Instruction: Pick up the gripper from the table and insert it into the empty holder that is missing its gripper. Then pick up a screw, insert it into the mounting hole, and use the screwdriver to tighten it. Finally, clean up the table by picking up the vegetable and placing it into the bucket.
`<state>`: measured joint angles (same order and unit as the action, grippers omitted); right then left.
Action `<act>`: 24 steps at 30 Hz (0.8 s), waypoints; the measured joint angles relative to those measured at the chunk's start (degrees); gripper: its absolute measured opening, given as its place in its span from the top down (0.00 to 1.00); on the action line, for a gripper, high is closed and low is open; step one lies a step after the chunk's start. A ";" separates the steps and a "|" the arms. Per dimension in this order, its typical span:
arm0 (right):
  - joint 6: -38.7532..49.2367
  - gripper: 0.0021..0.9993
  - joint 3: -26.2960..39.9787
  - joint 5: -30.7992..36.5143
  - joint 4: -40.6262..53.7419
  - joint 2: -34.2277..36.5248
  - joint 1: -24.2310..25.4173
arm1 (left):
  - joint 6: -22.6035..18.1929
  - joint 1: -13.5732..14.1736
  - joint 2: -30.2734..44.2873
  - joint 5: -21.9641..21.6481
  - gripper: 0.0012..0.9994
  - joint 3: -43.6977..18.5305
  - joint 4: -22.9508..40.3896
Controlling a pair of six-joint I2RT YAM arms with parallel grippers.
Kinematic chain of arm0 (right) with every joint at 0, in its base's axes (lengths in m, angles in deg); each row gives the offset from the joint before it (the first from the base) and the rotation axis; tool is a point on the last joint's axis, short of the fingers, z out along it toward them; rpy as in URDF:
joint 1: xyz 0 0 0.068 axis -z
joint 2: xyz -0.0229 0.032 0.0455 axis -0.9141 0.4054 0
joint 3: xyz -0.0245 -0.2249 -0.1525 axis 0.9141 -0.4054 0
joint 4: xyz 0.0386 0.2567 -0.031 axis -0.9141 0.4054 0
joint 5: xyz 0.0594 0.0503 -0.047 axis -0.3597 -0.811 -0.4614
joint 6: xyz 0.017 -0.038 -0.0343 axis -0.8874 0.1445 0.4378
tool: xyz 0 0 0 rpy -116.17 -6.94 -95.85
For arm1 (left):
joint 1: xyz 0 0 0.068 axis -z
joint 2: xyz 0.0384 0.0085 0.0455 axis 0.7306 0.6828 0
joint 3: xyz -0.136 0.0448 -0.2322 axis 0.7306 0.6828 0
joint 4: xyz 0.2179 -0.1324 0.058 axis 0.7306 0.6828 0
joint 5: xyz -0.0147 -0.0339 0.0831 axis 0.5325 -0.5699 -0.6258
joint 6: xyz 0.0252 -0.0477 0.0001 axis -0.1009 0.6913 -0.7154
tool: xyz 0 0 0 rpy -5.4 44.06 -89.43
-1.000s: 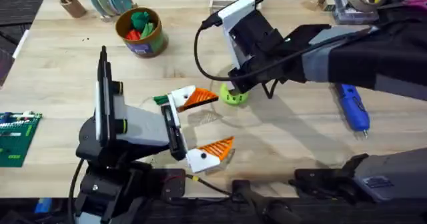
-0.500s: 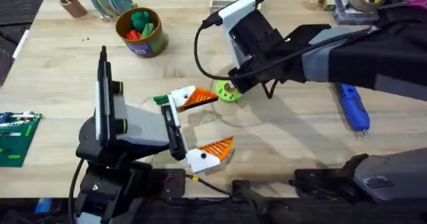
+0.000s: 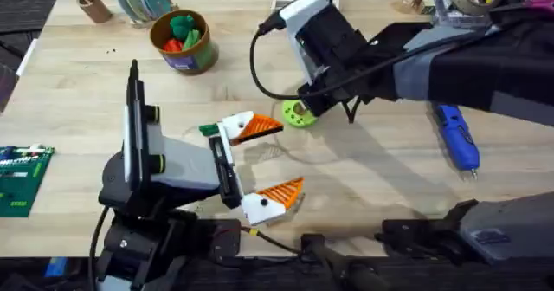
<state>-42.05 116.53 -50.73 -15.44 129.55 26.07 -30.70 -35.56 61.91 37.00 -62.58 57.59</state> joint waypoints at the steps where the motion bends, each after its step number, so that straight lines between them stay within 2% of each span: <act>1: 0.24 0.99 0.47 0.12 0.42 -0.02 0.00 | -0.02 0.00 0.00 0.00 0.01 0.00 -0.02; 8: 1.47 0.99 3.16 0.46 4.98 -0.02 0.00 | 0.01 0.00 0.00 0.00 0.01 0.00 0.01; 18: 4.39 0.99 10.87 0.60 12.11 -0.32 0.00 | -0.01 0.00 0.00 0.00 0.01 0.00 0.01; 24: 6.32 0.99 13.78 0.60 13.26 -4.99 0.00 | -0.02 0.00 0.00 0.00 0.01 0.00 -0.02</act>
<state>-35.73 130.31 -50.13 -2.17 124.56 26.07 -30.72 -35.56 61.91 37.00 -62.58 57.58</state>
